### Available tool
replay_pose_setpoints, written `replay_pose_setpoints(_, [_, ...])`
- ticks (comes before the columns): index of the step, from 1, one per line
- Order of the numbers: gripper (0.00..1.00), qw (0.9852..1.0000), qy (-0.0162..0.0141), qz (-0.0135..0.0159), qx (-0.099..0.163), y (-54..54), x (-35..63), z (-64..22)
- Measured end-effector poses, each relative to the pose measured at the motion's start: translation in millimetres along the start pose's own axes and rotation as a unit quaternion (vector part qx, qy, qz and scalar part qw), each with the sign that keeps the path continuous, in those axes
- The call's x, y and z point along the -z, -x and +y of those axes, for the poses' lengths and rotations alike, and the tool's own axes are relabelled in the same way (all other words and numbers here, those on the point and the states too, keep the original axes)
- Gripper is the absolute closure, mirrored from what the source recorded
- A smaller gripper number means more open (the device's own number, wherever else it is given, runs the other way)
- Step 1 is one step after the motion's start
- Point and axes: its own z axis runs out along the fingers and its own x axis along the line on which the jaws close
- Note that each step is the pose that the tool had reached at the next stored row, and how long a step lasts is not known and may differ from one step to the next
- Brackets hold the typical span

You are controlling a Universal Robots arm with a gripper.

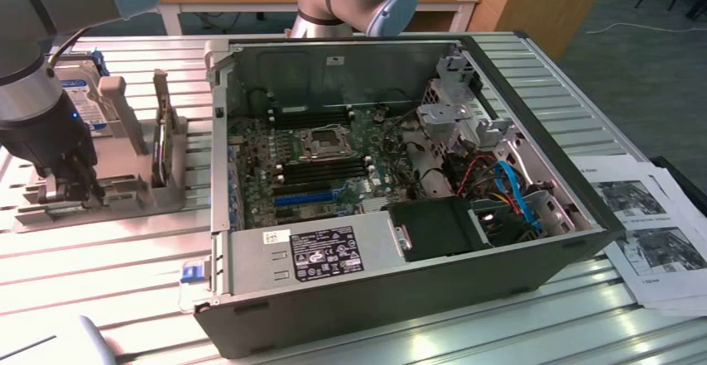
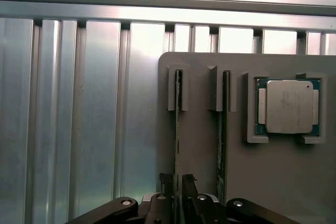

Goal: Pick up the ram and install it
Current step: 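Pick up the ram and move it above insertion slot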

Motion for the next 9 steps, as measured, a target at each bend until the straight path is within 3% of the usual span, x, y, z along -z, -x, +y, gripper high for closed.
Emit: replay_pose_setpoints(9, [0.79, 1.0000, 0.0000, 0.0000, 0.000, -0.4, 0.5, 0.0])
